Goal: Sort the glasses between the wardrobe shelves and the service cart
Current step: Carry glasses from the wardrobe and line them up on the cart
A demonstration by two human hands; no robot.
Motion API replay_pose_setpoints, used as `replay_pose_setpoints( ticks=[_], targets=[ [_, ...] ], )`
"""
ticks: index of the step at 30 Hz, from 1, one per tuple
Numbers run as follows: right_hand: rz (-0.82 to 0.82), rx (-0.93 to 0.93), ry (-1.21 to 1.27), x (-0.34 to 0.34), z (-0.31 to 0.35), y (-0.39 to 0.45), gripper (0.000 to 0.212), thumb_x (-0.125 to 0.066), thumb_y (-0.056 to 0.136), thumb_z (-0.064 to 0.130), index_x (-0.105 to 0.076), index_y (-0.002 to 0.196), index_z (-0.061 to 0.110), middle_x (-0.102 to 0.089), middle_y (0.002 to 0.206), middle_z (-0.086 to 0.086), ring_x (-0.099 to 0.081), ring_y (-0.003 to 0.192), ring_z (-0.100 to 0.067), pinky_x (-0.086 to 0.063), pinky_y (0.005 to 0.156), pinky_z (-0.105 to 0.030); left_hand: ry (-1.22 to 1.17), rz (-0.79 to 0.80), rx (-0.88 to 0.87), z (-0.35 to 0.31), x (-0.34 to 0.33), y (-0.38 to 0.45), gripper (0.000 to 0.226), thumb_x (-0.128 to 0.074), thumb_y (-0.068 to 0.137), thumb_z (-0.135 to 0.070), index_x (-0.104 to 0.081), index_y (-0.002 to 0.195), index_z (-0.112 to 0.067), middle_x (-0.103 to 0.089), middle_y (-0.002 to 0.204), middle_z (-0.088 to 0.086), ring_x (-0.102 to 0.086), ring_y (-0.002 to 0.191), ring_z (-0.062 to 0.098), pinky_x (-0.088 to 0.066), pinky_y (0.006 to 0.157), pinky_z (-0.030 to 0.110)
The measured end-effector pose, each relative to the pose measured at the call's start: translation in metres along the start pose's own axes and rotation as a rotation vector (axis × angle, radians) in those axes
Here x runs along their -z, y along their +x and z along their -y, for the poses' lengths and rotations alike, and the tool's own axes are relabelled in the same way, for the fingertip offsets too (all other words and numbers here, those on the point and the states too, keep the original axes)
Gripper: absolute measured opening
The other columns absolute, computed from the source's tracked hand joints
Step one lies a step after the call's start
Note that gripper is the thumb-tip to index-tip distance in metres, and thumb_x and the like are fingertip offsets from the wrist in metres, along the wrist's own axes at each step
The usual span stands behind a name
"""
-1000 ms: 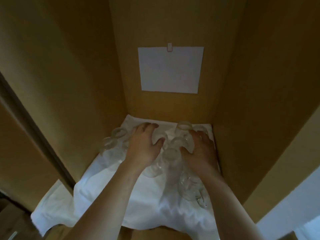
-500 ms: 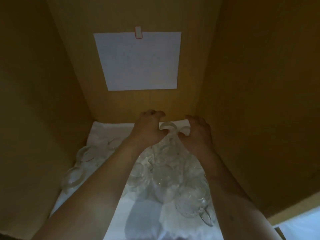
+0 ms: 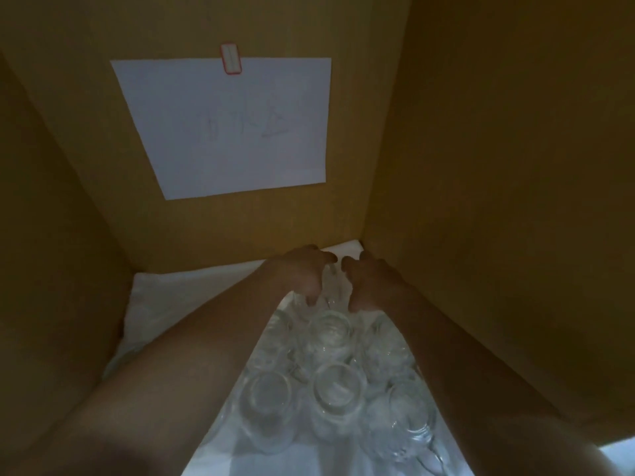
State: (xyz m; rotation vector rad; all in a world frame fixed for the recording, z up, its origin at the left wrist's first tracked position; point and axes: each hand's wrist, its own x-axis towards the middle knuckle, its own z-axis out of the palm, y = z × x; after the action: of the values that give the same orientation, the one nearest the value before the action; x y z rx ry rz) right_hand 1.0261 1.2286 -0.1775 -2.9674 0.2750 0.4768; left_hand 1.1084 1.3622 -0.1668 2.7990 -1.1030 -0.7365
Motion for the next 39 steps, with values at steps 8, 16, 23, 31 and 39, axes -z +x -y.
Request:
replay_pose_setpoints(
  ticks=[8,16,23,31,39],
  targets=[
    [-0.056,0.024,-0.012,-0.009,-0.009,0.008,0.085,-0.086,0.072,0.022,-0.038,0.141,0.022,-0.039,0.132,-0.011,-0.052,0.118,-0.032,-0.041,0.073,-0.032,0.054,-0.020,-0.004,0.006,-0.027,0.041,0.104,-0.092,0.057,-0.009,-0.036,0.142,-0.029,-0.035,0.113,0.003,-0.052,0.107,0.029,-0.055,0.082,0.040],
    [-0.055,0.033,0.003,-0.010,-0.012,0.006,0.083,-0.085,0.072,0.018,-0.037,0.140,0.024,-0.037,0.129,-0.007,-0.051,0.114,-0.030,-0.046,0.069,-0.033,0.034,-0.116,0.002,0.012,-0.038,0.043,0.101,-0.093,0.052,-0.011,-0.035,0.133,-0.030,-0.028,0.104,-0.002,-0.040,0.099,0.024,-0.051,0.070,0.039],
    [-0.165,0.023,0.032,-0.006,-0.020,-0.003,0.080,-0.093,0.066,0.027,-0.047,0.131,0.019,-0.045,0.126,-0.010,-0.056,0.111,-0.032,-0.051,0.076,-0.034,-0.051,-0.261,0.041,0.019,-0.018,0.019,0.100,-0.098,0.047,-0.013,-0.047,0.131,-0.029,-0.046,0.115,0.002,-0.057,0.098,0.024,-0.058,0.077,0.038],
    [-0.656,-0.106,0.432,0.026,-0.022,-0.021,0.079,-0.088,0.063,0.058,-0.048,0.115,0.015,-0.057,0.098,-0.001,-0.059,0.089,-0.020,-0.048,0.068,-0.031,-0.315,-0.663,0.205,0.028,0.030,-0.030,0.096,-0.099,0.036,-0.033,-0.045,0.116,-0.024,-0.049,0.106,0.000,-0.053,0.086,0.020,-0.046,0.062,0.031],
    [-0.670,-0.244,1.181,0.027,-0.001,-0.030,0.086,-0.089,0.062,0.057,-0.053,0.123,0.008,-0.066,0.104,-0.004,-0.066,0.090,-0.022,-0.055,0.074,-0.032,-0.859,-1.010,0.410,0.031,0.029,-0.087,0.089,-0.098,0.045,-0.038,-0.040,0.110,-0.020,-0.058,0.108,0.003,-0.060,0.091,0.022,-0.045,0.067,0.030]
  ],
)
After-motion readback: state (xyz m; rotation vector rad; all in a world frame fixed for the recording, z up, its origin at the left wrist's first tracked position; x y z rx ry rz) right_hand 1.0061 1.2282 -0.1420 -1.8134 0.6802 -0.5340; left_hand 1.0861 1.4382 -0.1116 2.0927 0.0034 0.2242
